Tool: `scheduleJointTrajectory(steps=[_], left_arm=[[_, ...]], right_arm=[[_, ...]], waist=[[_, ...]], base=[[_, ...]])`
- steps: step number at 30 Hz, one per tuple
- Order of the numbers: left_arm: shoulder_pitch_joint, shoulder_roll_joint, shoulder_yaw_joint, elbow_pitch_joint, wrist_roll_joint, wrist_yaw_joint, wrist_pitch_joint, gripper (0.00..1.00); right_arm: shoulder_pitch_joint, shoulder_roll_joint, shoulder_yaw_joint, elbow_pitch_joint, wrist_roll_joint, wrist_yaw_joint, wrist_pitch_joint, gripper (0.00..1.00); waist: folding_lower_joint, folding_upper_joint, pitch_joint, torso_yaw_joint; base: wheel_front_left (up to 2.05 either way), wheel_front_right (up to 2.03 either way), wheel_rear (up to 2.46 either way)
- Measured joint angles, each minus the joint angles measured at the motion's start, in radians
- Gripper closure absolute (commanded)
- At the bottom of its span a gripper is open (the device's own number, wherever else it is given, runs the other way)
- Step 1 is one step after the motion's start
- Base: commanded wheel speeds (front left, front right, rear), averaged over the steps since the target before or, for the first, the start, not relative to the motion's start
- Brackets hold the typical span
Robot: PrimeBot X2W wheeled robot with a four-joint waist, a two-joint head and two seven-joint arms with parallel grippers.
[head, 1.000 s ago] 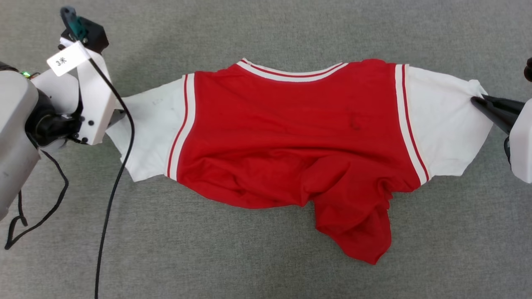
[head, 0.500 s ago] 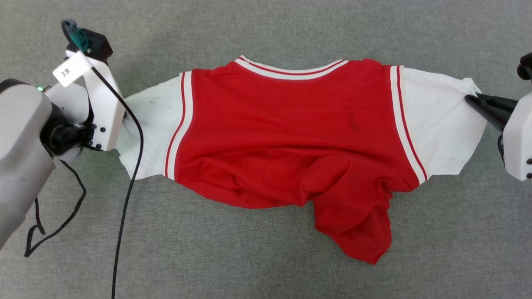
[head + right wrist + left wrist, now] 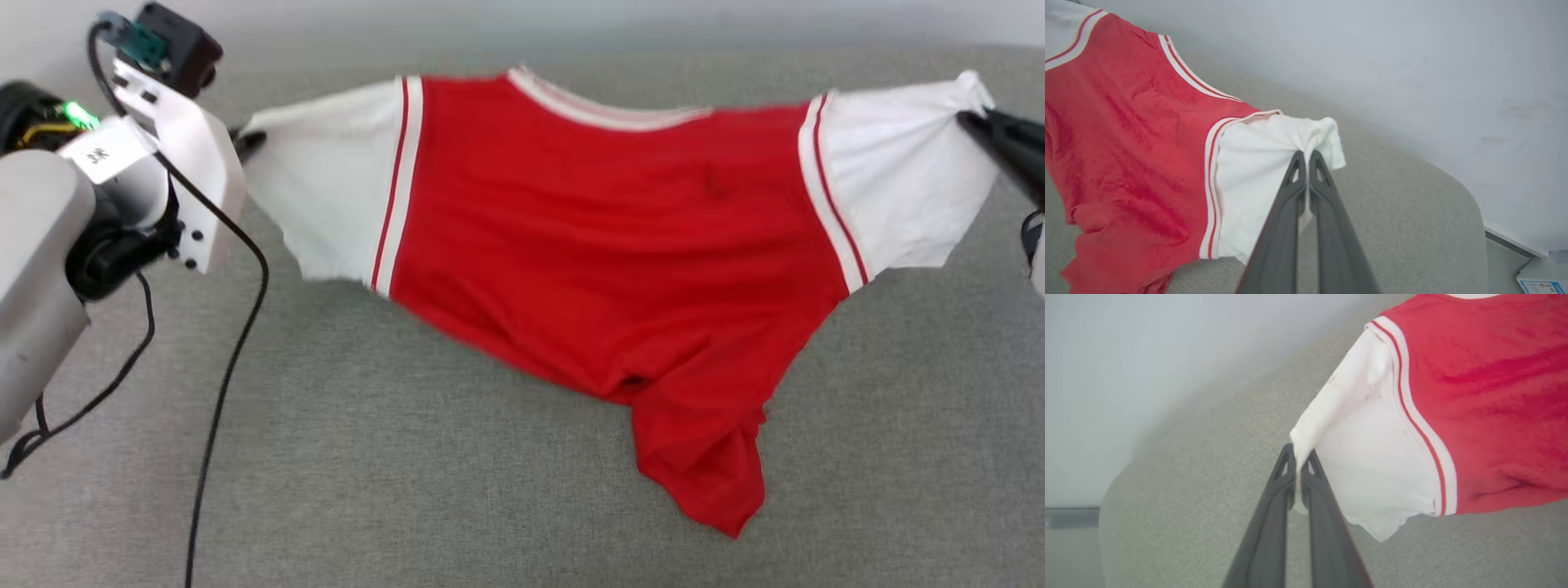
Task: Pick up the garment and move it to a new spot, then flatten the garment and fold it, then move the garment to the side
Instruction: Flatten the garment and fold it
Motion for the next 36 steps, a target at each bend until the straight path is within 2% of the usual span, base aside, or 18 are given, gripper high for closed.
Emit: scheduleJointTrajectory(steps=[3, 8, 12, 16, 19, 25, 29, 36], left_arm=[[-0.014, 0.007, 0.015, -0.036, 0.024, 0.002, -0.067, 1.0], [-0.065, 0.009, 0.047, -0.106, 0.06, 0.034, -0.136, 1.0], [-0.131, 0.009, 0.075, -0.145, 0.095, 0.062, -0.166, 1.0], [-0.229, -0.014, 0.107, -0.15, 0.135, 0.089, -0.191, 1.0], [-0.313, -0.043, 0.131, -0.114, 0.159, 0.101, -0.208, 1.0], [-0.51, -0.099, 0.164, -0.009, 0.225, 0.096, -0.26, 1.0], [-0.649, -0.131, 0.174, 0.07, 0.29, 0.094, -0.32, 1.0], [-0.818, -0.173, 0.199, 0.207, 0.316, 0.074, -0.385, 1.0]], right_arm=[[-0.009, -0.004, -0.011, 0.001, -0.006, 0.0, -0.033, 1.0], [-0.058, -0.013, -0.039, -0.006, -0.037, 0.0, -0.067, 1.0], [-0.142, -0.019, -0.069, -0.008, -0.068, 0.0, -0.064, 1.0], [-0.275, 0.007, -0.08, 0.025, -0.107, 0.0, -0.048, 1.0], [-0.398, 0.042, -0.059, 0.075, -0.161, 0.0, -0.047, 1.0], [-0.653, 0.111, -0.034, 0.213, -0.266, 0.0, -0.086, 1.0], [-0.823, 0.144, -0.005, 0.318, -0.328, 0.0, -0.131, 1.0], [-1.039, 0.207, 0.022, 0.485, -0.378, 0.0, -0.241, 1.0]], waist=[[0.0, 0.0, -0.04, 0.01], [-0.0002, 0.0, -0.085, 0.025], [-0.0002, 0.0, -0.074, 0.031], [-0.0002, 0.0, -0.03, 0.028], [-0.0001, 0.0, 0.015, 0.023], [0.0001, 0.0, 0.12, 0.011], [0.0001, 0.0, 0.187, 0.004], [0.0001, 0.0, 0.269, -0.005]], base=[[0.0, 0.0, 0.0], [0.0, 0.0, 0.0], [0.0, 0.0, 0.0], [0.0, 0.0, 0.0], [0.0, 0.0, 0.0], [0.0, 0.0, 0.0], [0.0, 0.0, 0.0], [0.0, 0.0, 0.0]])
